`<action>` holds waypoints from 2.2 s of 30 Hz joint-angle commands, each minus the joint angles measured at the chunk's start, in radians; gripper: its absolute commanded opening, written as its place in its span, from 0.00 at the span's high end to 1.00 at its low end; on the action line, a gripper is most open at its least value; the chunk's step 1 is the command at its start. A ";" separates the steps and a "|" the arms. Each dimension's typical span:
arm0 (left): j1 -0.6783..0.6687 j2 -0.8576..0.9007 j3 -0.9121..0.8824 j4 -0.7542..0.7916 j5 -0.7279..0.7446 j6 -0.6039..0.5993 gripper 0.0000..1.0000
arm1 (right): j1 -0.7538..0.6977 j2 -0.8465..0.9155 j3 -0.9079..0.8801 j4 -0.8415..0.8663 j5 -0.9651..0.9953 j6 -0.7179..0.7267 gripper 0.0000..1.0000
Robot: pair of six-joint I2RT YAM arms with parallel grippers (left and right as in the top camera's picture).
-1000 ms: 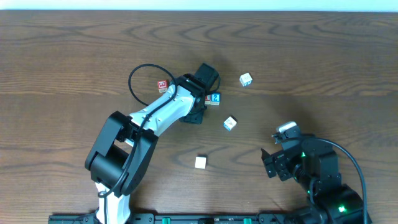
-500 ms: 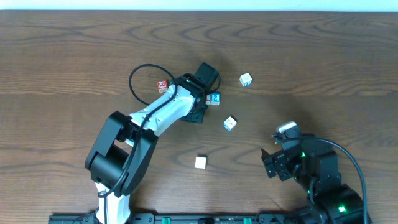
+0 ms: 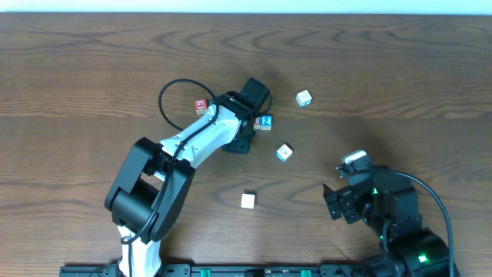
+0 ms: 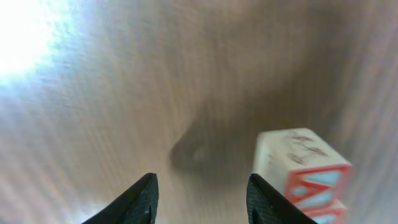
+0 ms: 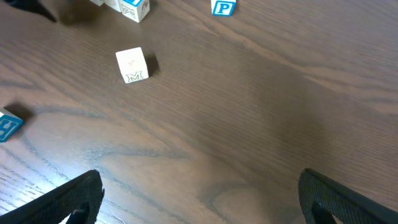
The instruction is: Spell out Ai2
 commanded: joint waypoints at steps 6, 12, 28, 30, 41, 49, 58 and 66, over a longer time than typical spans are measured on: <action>0.077 -0.026 -0.006 -0.079 0.051 0.045 0.55 | -0.009 -0.002 -0.001 0.001 0.006 0.006 0.01; 0.146 -0.155 -0.005 -0.068 -0.076 0.110 0.52 | -0.009 -0.002 -0.001 0.001 0.006 0.006 0.01; 0.326 -0.559 -0.004 0.241 -0.387 1.416 0.04 | -0.009 -0.002 -0.001 0.000 0.006 0.006 0.01; 0.327 -0.596 -0.004 0.268 -0.388 1.645 0.05 | -0.009 -0.002 -0.001 0.000 0.006 0.006 0.01; 0.326 -0.854 -0.004 0.183 -0.457 2.161 0.05 | -0.009 -0.002 -0.001 0.001 0.006 0.006 0.01; 0.327 -1.096 -0.004 -0.228 -0.493 2.091 0.05 | -0.009 -0.002 -0.001 0.001 0.006 0.006 0.01; 0.386 -1.196 -0.007 -0.453 -0.418 1.969 0.05 | -0.009 -0.002 -0.001 0.001 0.006 0.007 0.01; 0.556 -1.372 -0.150 -0.412 -0.292 1.970 0.05 | -0.009 -0.002 -0.001 0.000 0.006 0.006 0.01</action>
